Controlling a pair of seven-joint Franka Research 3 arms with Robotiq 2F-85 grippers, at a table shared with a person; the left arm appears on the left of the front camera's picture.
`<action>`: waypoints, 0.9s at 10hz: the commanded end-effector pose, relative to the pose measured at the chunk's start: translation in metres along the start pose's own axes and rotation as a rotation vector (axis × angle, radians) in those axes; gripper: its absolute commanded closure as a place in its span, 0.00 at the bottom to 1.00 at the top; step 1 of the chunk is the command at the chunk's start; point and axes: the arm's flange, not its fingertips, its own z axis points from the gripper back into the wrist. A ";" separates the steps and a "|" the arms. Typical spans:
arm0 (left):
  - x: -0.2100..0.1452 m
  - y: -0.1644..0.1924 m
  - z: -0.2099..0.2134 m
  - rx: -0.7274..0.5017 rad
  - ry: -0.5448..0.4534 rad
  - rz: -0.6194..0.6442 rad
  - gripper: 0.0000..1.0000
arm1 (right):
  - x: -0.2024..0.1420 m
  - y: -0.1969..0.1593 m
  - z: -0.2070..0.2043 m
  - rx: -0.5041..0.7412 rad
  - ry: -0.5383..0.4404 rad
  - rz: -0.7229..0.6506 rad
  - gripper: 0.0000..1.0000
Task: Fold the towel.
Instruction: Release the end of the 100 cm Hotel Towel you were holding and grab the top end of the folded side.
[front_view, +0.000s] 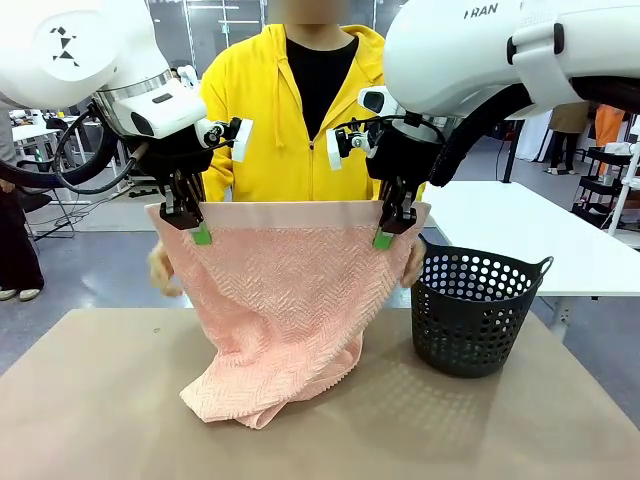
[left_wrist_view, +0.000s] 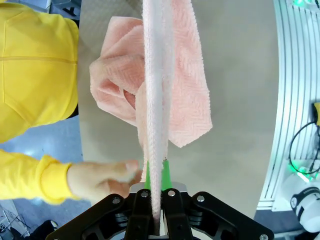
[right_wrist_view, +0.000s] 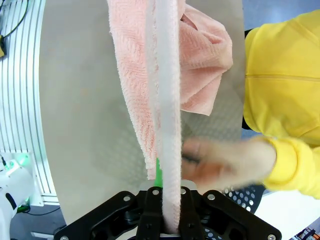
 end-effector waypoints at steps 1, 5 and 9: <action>0.000 0.001 0.002 0.005 0.003 -0.002 1.00 | -0.001 0.000 0.000 -0.001 0.003 0.003 1.00; 0.000 0.001 0.002 0.005 0.003 -0.002 1.00 | -0.001 0.000 0.000 -0.001 0.003 0.003 1.00; 0.000 0.001 0.002 0.005 0.003 -0.002 1.00 | -0.001 0.000 0.000 -0.001 0.003 0.003 1.00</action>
